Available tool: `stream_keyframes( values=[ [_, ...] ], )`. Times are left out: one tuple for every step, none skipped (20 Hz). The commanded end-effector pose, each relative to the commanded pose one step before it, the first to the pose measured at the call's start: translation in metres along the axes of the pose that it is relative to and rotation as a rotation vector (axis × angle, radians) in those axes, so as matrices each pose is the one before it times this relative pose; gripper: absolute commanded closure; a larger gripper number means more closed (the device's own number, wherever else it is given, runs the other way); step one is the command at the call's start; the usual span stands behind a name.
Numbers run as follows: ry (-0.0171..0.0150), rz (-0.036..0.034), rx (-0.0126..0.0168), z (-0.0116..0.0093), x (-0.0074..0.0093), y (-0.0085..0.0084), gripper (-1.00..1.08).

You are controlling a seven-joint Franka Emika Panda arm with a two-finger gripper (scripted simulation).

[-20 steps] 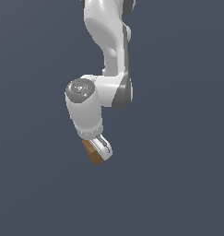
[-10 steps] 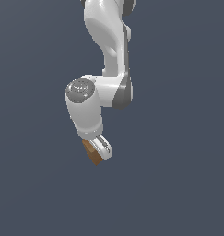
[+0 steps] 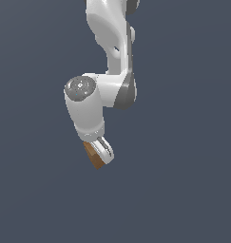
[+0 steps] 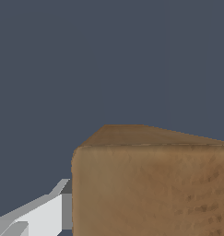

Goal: Pick up the object and move it to a goal position.

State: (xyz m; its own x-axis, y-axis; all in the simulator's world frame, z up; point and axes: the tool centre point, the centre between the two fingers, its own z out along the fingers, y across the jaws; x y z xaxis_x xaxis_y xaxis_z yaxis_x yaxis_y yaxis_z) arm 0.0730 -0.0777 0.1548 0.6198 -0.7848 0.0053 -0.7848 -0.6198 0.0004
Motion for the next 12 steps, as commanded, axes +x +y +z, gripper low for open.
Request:
stream_keyframes(
  values=[
    [0.02060,0.02821,0.01702,-0.02269,0.00663,-0.00063,1.08],
    [0.00628,0.01456,0.00389,-0.00808,0.00226,0.00066,1.08],
    [0.00690,0.01599,0.00426,-0.00887,0.00248,0.00074,1.08],
    [0.00750,0.01735,0.00460,-0.00963,0.00269,0.00080,1.08],
    [0.00809,0.01869,0.00494,-0.01037,0.00290,0.00087,1.08],
    [0.00866,0.01997,0.00526,-0.01108,0.00310,0.00094,1.08],
    [0.00922,0.02121,0.00557,-0.01177,0.00330,0.00101,1.08],
    [0.00977,0.02241,0.00585,-0.01243,0.00349,0.00107,1.08],
    [0.01030,0.02356,0.00612,-0.01307,0.00367,0.00113,1.08],
    [0.01081,0.02467,0.00638,-0.01368,0.00385,0.00119,1.08],
    [0.01132,0.02574,0.00662,-0.01428,0.00402,0.00125,1.08],
    [0.01178,0.02666,0.00682,-0.01479,0.00417,0.00130,1.08]
  ],
)
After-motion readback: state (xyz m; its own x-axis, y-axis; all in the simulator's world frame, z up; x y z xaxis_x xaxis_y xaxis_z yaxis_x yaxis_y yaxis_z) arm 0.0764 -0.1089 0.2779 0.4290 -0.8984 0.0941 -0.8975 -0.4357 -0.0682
